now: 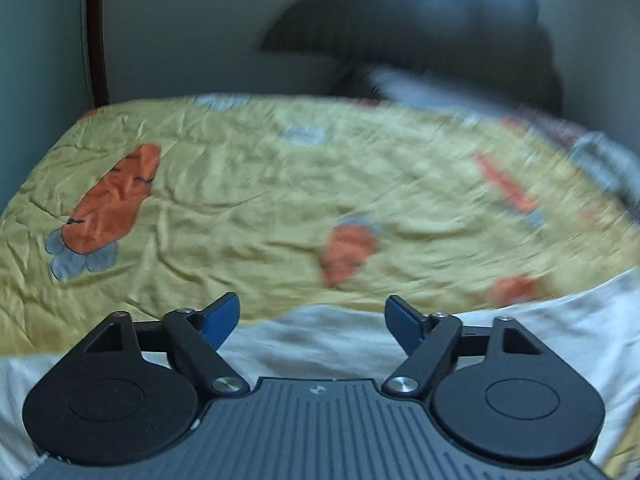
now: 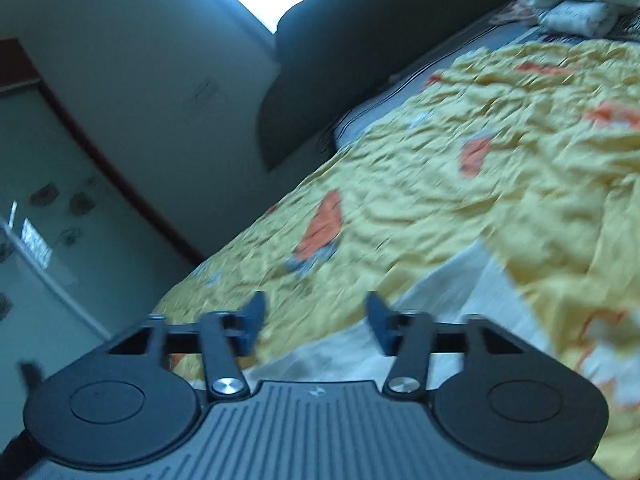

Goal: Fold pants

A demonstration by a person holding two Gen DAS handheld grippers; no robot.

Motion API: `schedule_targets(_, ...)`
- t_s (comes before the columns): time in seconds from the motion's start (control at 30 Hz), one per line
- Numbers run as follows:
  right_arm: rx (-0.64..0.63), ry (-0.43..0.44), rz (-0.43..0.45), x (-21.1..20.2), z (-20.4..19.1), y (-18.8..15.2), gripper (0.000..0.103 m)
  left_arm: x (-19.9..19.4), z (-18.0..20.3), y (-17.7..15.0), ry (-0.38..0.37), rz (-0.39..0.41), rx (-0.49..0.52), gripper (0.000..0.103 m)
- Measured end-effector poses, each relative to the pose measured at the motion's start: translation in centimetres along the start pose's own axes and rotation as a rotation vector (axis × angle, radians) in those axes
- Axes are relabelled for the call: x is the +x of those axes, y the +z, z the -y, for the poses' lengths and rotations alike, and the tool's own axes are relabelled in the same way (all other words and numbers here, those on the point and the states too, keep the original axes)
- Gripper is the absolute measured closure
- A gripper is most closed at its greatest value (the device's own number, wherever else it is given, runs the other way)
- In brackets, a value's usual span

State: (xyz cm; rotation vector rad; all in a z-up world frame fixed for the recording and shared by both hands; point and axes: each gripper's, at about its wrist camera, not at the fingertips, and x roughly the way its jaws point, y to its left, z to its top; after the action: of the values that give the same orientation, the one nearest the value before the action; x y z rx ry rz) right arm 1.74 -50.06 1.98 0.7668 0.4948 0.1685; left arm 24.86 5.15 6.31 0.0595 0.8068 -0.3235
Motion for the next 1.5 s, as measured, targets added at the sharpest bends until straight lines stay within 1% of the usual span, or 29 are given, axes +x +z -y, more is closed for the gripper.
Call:
schedule_targets(0.03,-0.019,0.022,-0.032,0.1,-0.7,-0.8,0.033,1.3,-0.6,0.2,-0.013,-0.044,0.011,0.024)
schedule_targets(0.13,-0.035,0.087,-0.128,0.4,-2.5,-3.3,0.033,4.2,-1.1,-0.2,-0.097,-0.164,0.057,0.024)
schedule_targets(0.2,-0.057,0.119,-0.190,0.7,-3.4,-4.8,0.033,5.2,-1.0,-0.6,-0.110,-0.193,0.072,0.024)
schedule_targets(0.23,-0.069,0.111,-0.214,1.0,-3.7,-5.5,0.033,5.3,-0.9,-0.7,-0.118,-0.183,0.075,0.024)
schedule_targets(0.27,-0.076,0.096,-0.231,1.3,-3.9,-6.0,0.033,5.2,-0.7,-0.8,-0.128,-0.166,0.081,0.036)
schedule_targets(0.3,-0.076,0.082,-0.247,1.7,-3.9,-6.5,0.033,5.1,-0.4,-0.8,-0.142,-0.151,0.089,0.043)
schedule_targets(0.33,-0.061,0.070,-0.259,2.0,-3.6,-6.9,0.033,4.9,0.0,-0.7,-0.159,-0.138,0.101,0.060)
schedule_targets(0.4,-0.022,0.058,-0.268,2.4,-3.1,-7.3,0.033,4.6,1.0,-0.6,-0.172,-0.135,0.147,0.060)
schedule_targets(0.47,-0.028,0.060,-0.272,2.7,-3.2,-7.5,0.033,4.7,1.1,-0.7,-0.178,-0.149,0.175,0.060)
schedule_targets(0.6,-0.036,0.064,-0.281,3.0,-3.5,-7.5,0.033,4.9,-0.2,-0.3,-0.231,-0.175,0.128,0.060)
schedule_targets(0.67,-0.030,0.069,-0.283,3.0,-3.3,-7.6,0.032,5.2,-0.2,-0.4,-0.220,-0.173,0.138,0.060)
schedule_targets(0.7,-0.024,0.069,-0.286,3.0,-3.2,-7.6,0.032,5.2,0.2,-0.5,-0.207,-0.161,0.161,0.062)
schedule_targets(0.73,-0.020,0.069,-0.287,3.1,-3.1,-7.7,0.032,5.2,0.7,-0.5,-0.174,-0.146,0.197,0.069)
schedule_targets(0.77,-0.017,0.068,-0.289,3.1,-3.0,-7.8,0.032,5.2,1.2,-0.6,-0.140,-0.130,0.234,0.080)
schedule_targets(0.8,-0.013,0.068,-0.292,3.1,-2.9,-7.9,0.032,5.1,1.7,-0.7,-0.115,-0.121,0.266,0.083)
schedule_targets(0.87,-0.011,0.069,-0.295,3.1,-2.7,-8.1,0.033,4.6,2.4,-0.7,-0.087,-0.109,0.331,0.093)
schedule_targets(0.93,-0.006,0.075,-0.297,3.1,-2.5,-8.2,0.033,3.6,2.8,-0.6,-0.083,-0.088,0.376,0.095)
schedule_targets(1.03,0.003,0.083,-0.292,3.1,-2.2,-8.4,0.033,1.7,2.3,0.1,-0.108,-0.053,0.370,0.095)
schedule_targets(1.1,0.001,0.083,-0.292,3.2,-2.2,-8.5,0.033,1.1,1.8,0.4,-0.113,-0.033,0.350,0.094)
schedule_targets(1.13,-0.003,0.083,-0.291,3.3,-2.2,-8.6,0.033,1.3,1.6,0.4,-0.116,-0.035,0.332,0.094)
schedule_targets(1.2,-0.006,0.085,-0.289,3.3,-2.2,-8.7,0.033,2.1,1.5,0.1,-0.092,-0.030,0.299,0.094)
schedule_targets(1.3,0.006,0.106,-0.285,3.3,-1.7,-8.7,0.033,4.8,1.5,-0.5,-0.063,-0.078,0.265,0.094)
schedule_targets(1.33,0.016,0.118,-0.283,3.2,-1.4,-8.7,0.033,5.5,1.5,-0.9,-0.059,-0.080,0.256,0.094)
schedule_targets(1.37,0.027,0.128,-0.280,3.1,-1.2,-8.7,0.033,5.7,1.4,-1.0,-0.047,-0.059,0.244,0.094)
schedule_targets(1.43,0.043,0.133,-0.270,2.9,-1.0,-8.7,0.033,5.8,0.9,-0.5,-0.026,-0.058,0.194,0.094)
schedule_targets(1.47,0.050,0.129,-0.263,2.8,-1.1,-8.7,0.033,5.7,0.9,-0.5,-0.029,-0.059,0.191,0.092)
schedule_targets(1.5,0.078,0.118,-0.251,2.5,-1.0,-8.6,0.033,5.3,1.2,-0.6,-0.026,-0.059,0.208,0.081)
